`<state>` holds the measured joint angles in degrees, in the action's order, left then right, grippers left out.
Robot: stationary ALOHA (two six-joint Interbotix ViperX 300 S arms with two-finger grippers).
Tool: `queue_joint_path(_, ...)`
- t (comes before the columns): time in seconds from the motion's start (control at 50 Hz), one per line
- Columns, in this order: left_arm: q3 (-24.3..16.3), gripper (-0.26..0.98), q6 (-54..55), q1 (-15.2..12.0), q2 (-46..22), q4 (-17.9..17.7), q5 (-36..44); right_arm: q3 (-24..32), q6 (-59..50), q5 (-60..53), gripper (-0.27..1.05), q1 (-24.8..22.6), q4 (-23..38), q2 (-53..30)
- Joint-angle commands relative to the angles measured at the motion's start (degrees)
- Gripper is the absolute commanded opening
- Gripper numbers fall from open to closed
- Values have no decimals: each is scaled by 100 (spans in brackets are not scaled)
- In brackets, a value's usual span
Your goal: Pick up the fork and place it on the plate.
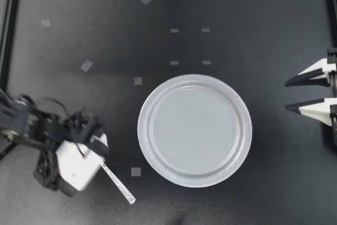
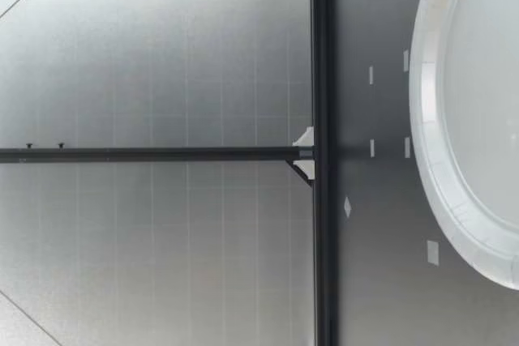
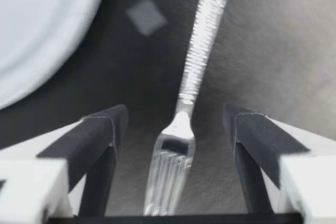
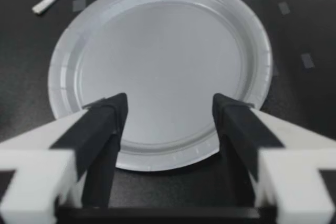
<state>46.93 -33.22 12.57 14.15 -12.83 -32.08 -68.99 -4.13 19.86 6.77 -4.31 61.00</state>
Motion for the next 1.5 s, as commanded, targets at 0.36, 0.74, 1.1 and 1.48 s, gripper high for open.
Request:
queue_joint_path(0.36, 53, 61, -62, 35, -773, -396, 650, -35, -158, -149, 60, 26, -9, 114)
queue_joint_path(0.74, 316, 61, -53, 35, -1046, -422, 1354, -70, -255, -149, 60, 35, -9, 229)
queue_joint_path(1.1, 422, 48, -62, 35, -1090, -422, 1397, -105, -316, -158, 60, 35, -9, 229)
queue_joint_path(1.48, 404, 34, -62, 35, -1345, -422, 1503, -105, -316, -167, 60, 26, -18, 229)
